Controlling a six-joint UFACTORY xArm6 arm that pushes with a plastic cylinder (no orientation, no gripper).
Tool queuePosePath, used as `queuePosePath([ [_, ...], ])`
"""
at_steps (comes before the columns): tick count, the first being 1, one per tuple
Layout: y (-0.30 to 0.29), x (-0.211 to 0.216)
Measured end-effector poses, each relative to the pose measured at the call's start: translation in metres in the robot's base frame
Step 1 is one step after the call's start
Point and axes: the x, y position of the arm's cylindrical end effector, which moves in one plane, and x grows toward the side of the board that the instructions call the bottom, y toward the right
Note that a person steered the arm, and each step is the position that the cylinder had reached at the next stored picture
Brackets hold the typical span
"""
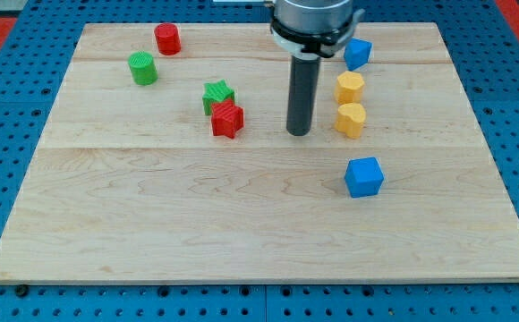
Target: Separate the red star with green star towards the left bottom side
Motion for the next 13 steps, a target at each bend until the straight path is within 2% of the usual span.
queuePosePath([
  [1, -0.04, -0.003],
  [6, -0.044, -0.014],
  [8, -0.048, -0.044],
  [10, -0.1, 0.005],
  [11, -0.154, 0.033],
  [12, -0.181, 0.063],
  [13, -0.164, 0.053],
])
